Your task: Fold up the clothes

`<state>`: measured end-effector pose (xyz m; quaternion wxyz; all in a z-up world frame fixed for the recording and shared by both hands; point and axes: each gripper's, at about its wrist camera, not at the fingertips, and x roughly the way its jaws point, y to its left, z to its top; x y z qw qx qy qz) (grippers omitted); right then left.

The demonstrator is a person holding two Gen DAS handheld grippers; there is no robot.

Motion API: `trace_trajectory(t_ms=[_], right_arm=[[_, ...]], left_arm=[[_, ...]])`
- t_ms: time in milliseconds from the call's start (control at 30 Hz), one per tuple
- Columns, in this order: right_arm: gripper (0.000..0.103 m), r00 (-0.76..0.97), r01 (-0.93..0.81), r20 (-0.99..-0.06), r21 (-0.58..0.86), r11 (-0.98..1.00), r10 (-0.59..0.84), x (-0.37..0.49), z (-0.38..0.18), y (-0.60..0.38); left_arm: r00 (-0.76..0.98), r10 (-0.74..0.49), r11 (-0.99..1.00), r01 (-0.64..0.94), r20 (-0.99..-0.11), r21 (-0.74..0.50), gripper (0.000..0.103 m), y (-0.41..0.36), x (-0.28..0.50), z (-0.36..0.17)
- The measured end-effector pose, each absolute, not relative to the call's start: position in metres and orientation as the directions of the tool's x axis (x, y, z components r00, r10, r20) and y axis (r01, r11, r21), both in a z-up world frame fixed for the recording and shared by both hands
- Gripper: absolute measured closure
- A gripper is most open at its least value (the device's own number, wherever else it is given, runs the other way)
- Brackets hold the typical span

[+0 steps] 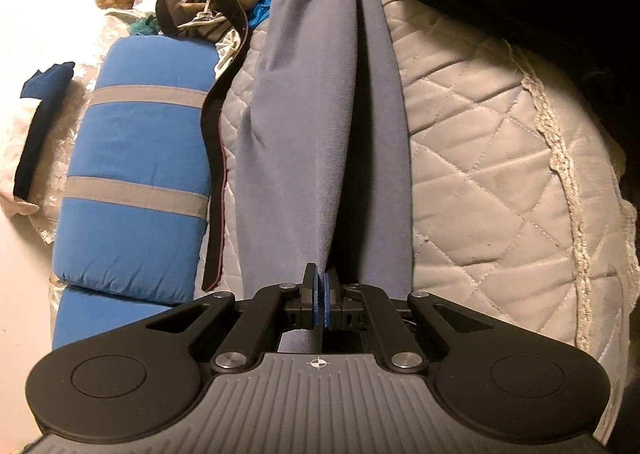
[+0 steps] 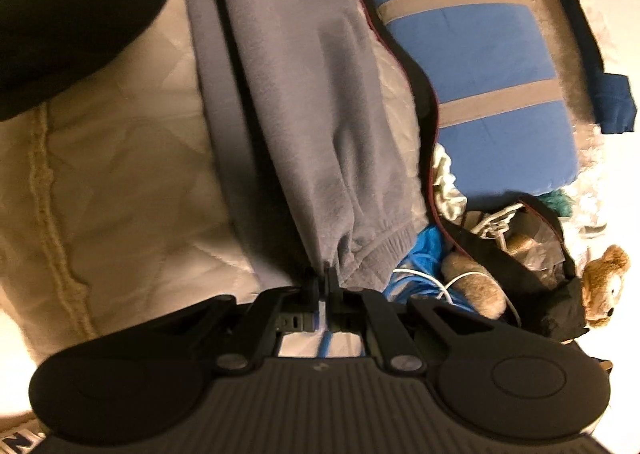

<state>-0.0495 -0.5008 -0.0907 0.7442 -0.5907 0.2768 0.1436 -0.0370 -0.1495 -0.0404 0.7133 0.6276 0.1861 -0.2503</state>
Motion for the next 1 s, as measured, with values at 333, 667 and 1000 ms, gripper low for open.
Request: trace_trajectory(t_ms=[333,667,1000], right_arm=[[0.044,0.836,-0.485,-0.533,-0.829,0.279,-0.130,-0.051,-0.095,-0.499],[0.034,0.868,-0.426,-0.470,-0.871,0.247,-0.161,-0.047,-0.095,-0.496],[0.048,0.881,-0.426,-0.436,-0.900,0.091,-0.185,-0.037,-0.115,-0.500]], left_arm=[[0.823,-0.078,0.083,0.568,-0.563,0.819,0.097,-0.146,-0.035,-0.057],[0.855,-0.016,0.069,0.518,-0.518,0.853,0.095,-0.130,-0.029,-0.065],[0.876,0.063,0.081,0.473,-0.478,0.877,0.073,-0.124,-0.021,-0.070]])
